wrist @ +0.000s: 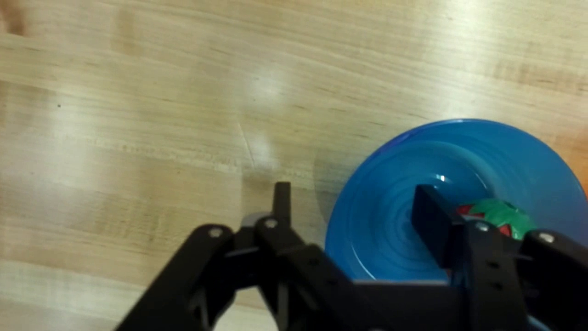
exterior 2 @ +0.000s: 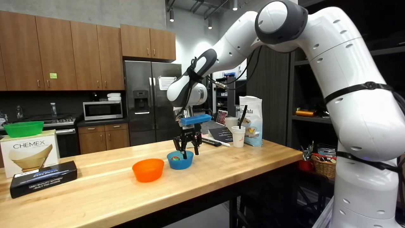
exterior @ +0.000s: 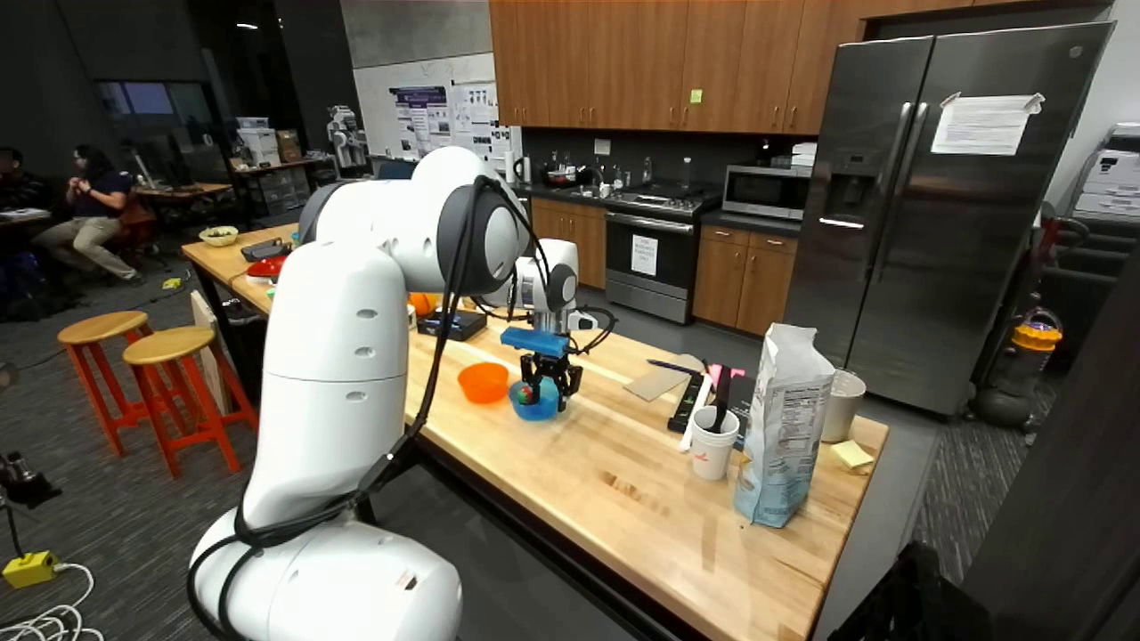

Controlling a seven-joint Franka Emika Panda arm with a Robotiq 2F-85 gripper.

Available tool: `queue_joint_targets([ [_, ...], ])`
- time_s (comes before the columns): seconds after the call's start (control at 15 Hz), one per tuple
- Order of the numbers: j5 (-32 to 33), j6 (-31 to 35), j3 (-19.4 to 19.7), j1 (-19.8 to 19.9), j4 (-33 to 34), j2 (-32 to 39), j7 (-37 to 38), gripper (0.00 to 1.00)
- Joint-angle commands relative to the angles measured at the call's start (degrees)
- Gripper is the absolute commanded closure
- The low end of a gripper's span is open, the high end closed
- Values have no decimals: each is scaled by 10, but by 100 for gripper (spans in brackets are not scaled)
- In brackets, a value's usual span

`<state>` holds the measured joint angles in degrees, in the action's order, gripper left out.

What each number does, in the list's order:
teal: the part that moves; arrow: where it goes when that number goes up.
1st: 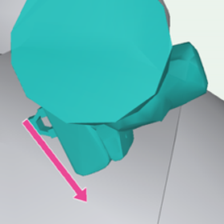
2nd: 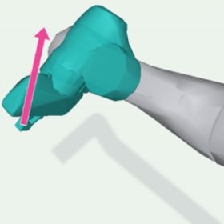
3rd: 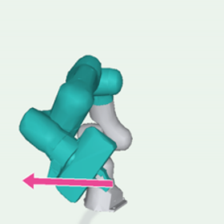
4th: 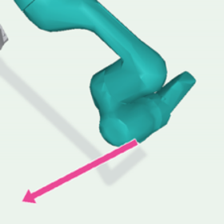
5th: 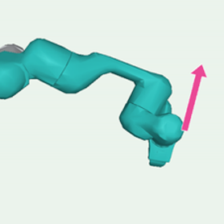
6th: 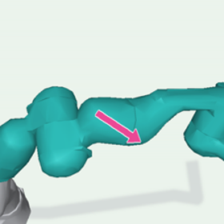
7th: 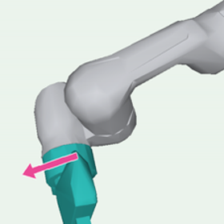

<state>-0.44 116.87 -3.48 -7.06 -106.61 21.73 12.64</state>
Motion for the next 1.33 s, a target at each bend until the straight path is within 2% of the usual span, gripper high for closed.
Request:
queue_joint_targets([
  [0.0,-8,6,0,3,-5,-9,-10,65],
  [0.2,-5,10,0,0,-4,-15,-6,88],
  [0.33,-5,14,0,-1,-3,-19,-4,100],
  [1.27,26,-4,5,-10,15,-44,27,99],
])
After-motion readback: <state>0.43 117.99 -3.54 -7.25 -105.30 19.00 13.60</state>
